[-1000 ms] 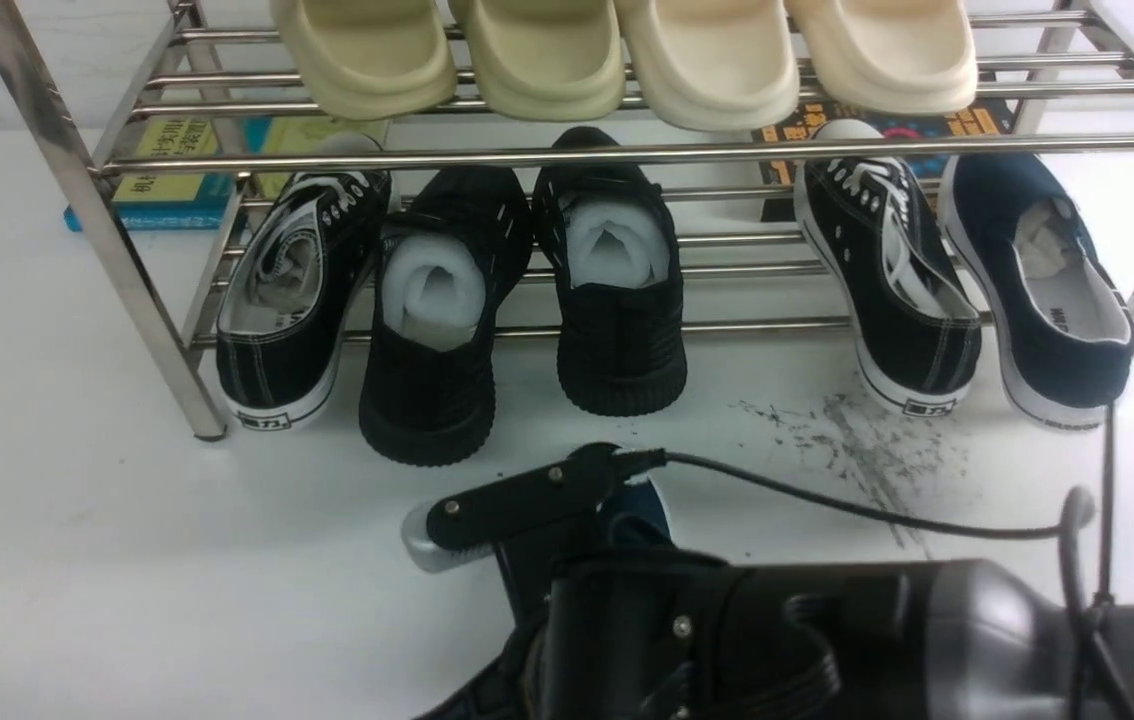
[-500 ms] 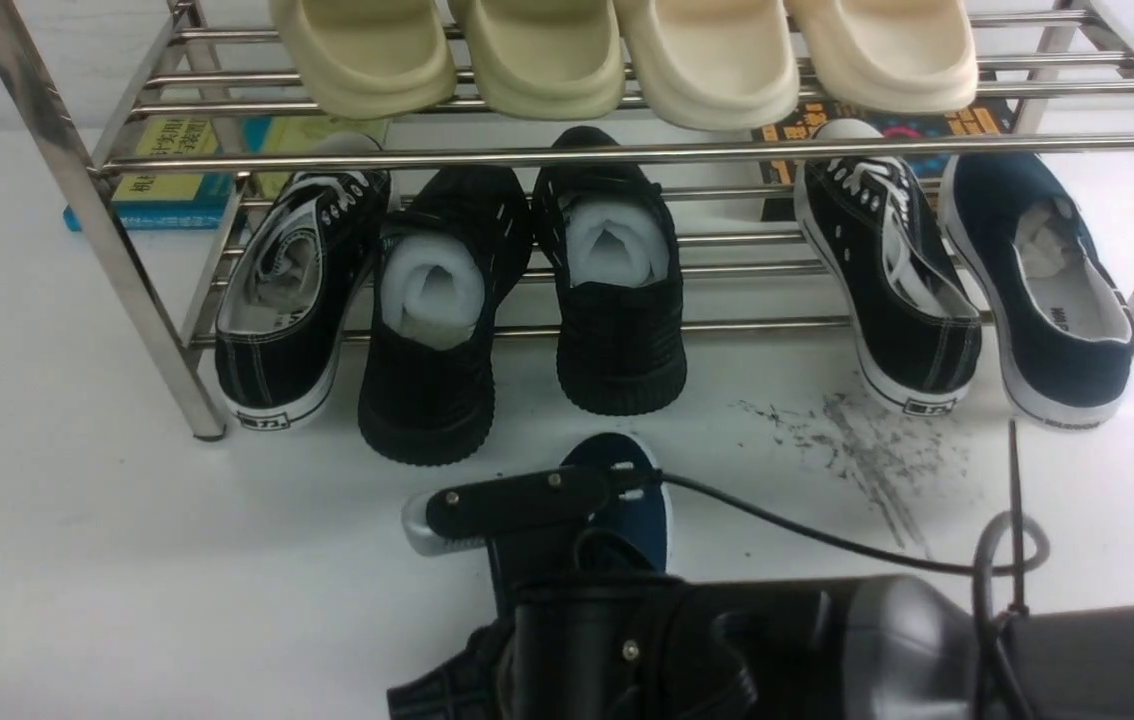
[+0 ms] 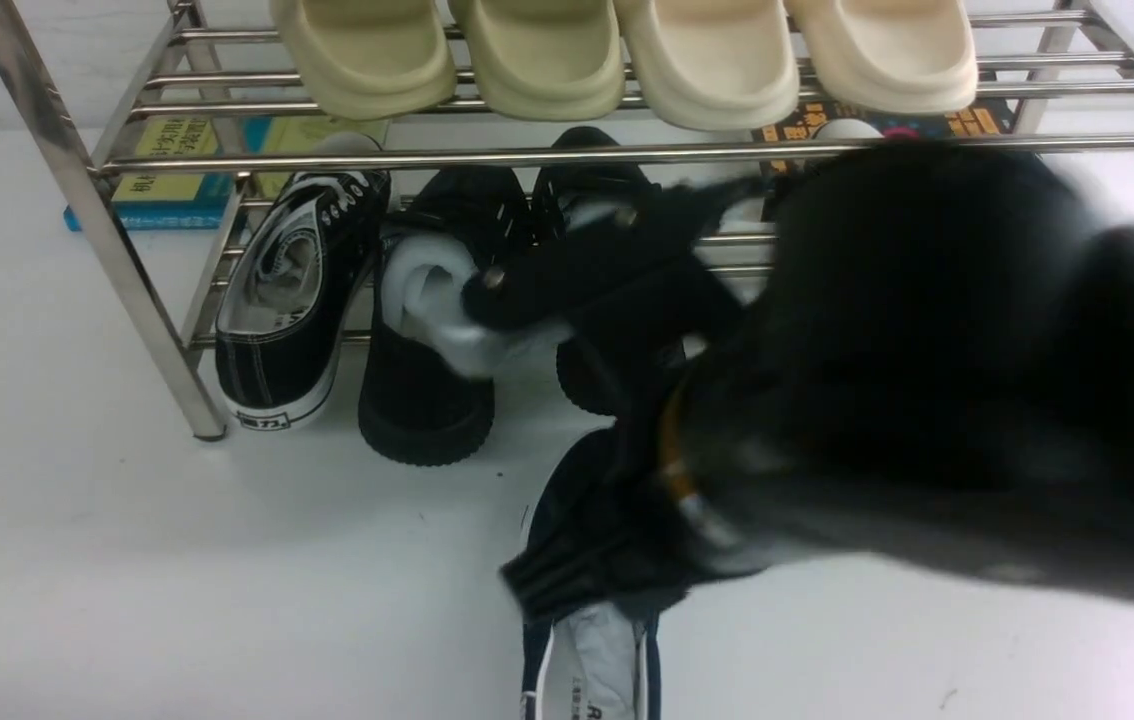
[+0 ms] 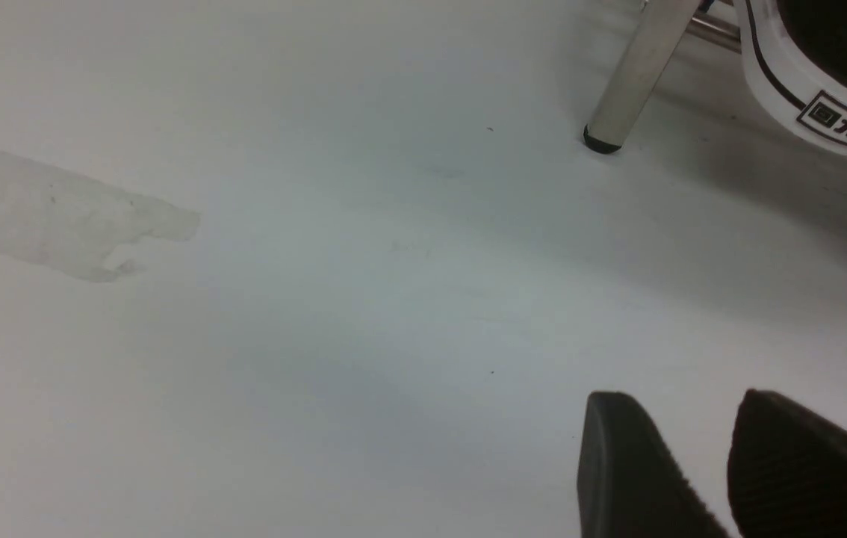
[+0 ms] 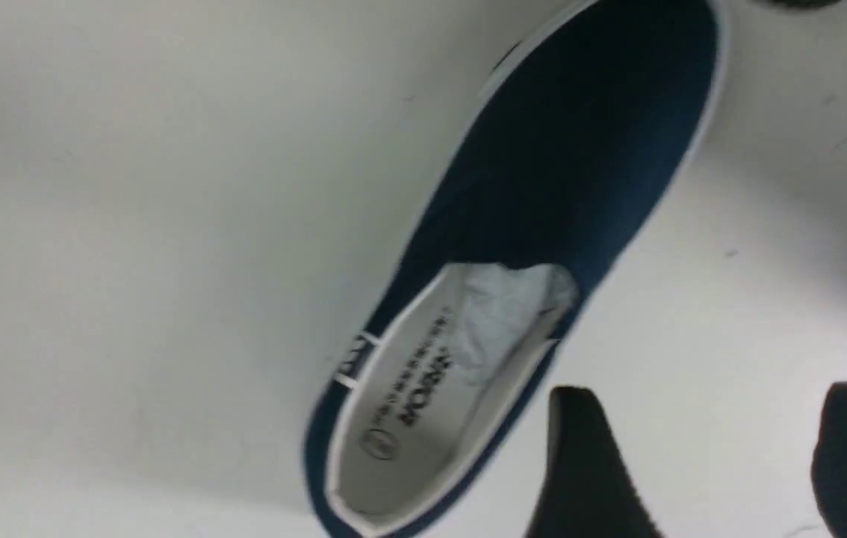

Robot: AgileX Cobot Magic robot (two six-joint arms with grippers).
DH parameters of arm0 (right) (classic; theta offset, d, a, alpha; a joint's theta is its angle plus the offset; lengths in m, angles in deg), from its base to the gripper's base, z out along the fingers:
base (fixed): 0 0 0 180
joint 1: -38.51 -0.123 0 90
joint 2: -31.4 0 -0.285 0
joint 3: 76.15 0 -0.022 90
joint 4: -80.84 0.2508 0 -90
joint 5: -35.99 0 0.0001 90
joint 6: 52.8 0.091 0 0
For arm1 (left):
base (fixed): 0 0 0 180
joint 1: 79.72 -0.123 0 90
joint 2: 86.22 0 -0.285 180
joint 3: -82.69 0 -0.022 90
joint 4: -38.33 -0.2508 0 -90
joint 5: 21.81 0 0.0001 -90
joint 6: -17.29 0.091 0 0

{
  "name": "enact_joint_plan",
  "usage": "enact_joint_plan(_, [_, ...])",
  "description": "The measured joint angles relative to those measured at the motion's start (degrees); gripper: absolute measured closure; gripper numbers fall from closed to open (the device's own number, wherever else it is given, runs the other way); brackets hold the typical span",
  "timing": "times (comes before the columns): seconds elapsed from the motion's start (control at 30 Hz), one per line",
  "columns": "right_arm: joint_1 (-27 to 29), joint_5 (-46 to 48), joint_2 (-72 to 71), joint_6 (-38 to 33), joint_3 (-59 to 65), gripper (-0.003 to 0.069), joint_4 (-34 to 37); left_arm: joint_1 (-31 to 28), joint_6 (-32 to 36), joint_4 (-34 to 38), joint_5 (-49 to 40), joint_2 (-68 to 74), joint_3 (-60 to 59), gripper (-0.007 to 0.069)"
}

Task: Take the shoes off the shelf with your hand on the white table.

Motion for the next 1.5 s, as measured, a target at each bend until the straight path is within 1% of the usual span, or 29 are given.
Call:
enact_joint_plan(0.07, [2.0,0.8,-4.2,-1.7,-0.3,0.0319,-2.9,0.0,0.0,0.0,0.0,0.0,0.0,0.0382])
enact_joint_plan(0.13, [5.6,1.1,-7.1,-1.8,-0.4,0.0366,-4.8,0.0,0.0,0.0,0.0,0.0,0.0,0.0382])
enact_joint_plan(0.23, [14.6,1.8,-9.8,-1.9,-0.4,0.044,-5.3,0.0,0.0,0.0,0.0,0.0,0.0,0.0382])
enact_joint_plan(0.3, [21.4,2.1,-10.1,-2.4,-0.4,0.0475,-4.7,0.0,0.0,0.0,0.0,0.0,0.0,0.0382])
enact_joint_plan(0.33, [24.1,2.2,-10.0,-3.3,-0.4,0.0492,-3.9,0.0,0.0,0.0,0.0,0.0,0.0,0.0382])
enact_joint_plan(0.37, [24.7,2.2,-9.9,-3.5,-0.4,0.0496,-3.7,0.0,0.0,0.0,0.0,0.0,0.0,0.0382])
enact_joint_plan(0.43, [34.2,2.2,-8.6,-8.4,-0.4,0.0551,1.6,0.0,0.0,0.0,0.0,0.0,0.0,0.0382])
enact_joint_plan(0.47, [35.4,2.2,-8.4,-8.4,-0.4,0.0555,1.6,0.0,0.0,0.0,0.0,0.0,0.0,0.0382])
enact_joint_plan(0.5, [37.1,2.2,-8.1,-10.3,-0.4,0.0574,3.7,0.0,0.0,0.0,0.0,0.0,0.0,0.0382])
enact_joint_plan(0.53, [41.7,2.3,-7.2,-13.0,-0.4,0.0617,7.6,0.0,0.0,0.0,0.0,0.0,0.0,0.0382])
enact_joint_plan(0.57, [43.8,2.3,-6.8,-15.0,-0.4,0.0646,9.7,0.0,0.0,0.0,0.0,0.0,0.0,0.0382])
enact_joint_plan(0.6, [44.8,2.3,-6.6,-15.4,-0.4,0.0651,10.2,0.0,0.0,0.0,0.0,0.0,0.0,0.0382])
enact_joint_plan(0.63, [48.8,2.4,-5.8,-18.9,-0.4,0.0671,15.3,0.0,0.0,0.0,0.0,-0.1,0.0,0.0382])
enact_joint_plan(0.67, [50.3,2.4,-5.4,-20.3,-0.4,0.0673,16.7,0.0,0.0,0.0,0.0,0.0,0.0,0.0382])
enact_joint_plan(0.73, [52.9,2.4,-4.4,-23.2,-0.4,0.0673,20.1,0.0,0.0,0.0,0.0,0.0,0.0,0.0382])
enact_joint_plan(0.8, [54.3,2.4,-3.1,-25.1,-0.4,0.0673,22.1,0.0,0.0,0.0,0.0,0.0,0.0,0.0382])
enact_joint_plan(0.93, [54.9,1.4,1.0,-25.9,-0.4,0.0664,21.6,0.0,0.0,0.0,0.1,0.0,0.0,0.0382])
enact_joint_plan(1.1, [54.9,-2.9,5.2,-25.9,-0.4,0.0615,19.7,0.0,0.0,0.0,0.1,0.0,0.0,0.0382])
enact_joint_plan(1.17, [54.9,-4.8,7.2,-25.9,-0.4,0.0545,19.3,0.0,0.0,0.0,0.1,0.0,0.0,0.0382])
enact_joint_plan(1.33, [54.9,-8.9,9.8,-25.9,-0.4,0.0408,18.6,0.0,0.0,0.0,0.1,0.0,0.0,0.0382])
enact_joint_plan(1.37, [54.9,-9.4,10.0,-25.9,-0.4,0.0398,18.5,0.0,0.0,0.0,0.1,0.0,0.0,0.0382])
enact_joint_plan(1.4, [54.9,-11.0,10.6,-25.9,-0.4,0.0368,18.2,0.0,0.0,0.0,0.1,0.0,0.0,0.0382])
enact_joint_plan(1.5, [55.0,-13.8,11.7,-25.9,-0.4,0.0346,17.0,0.0,0.0,0.0,0.1,0.0,0.0,0.0382])
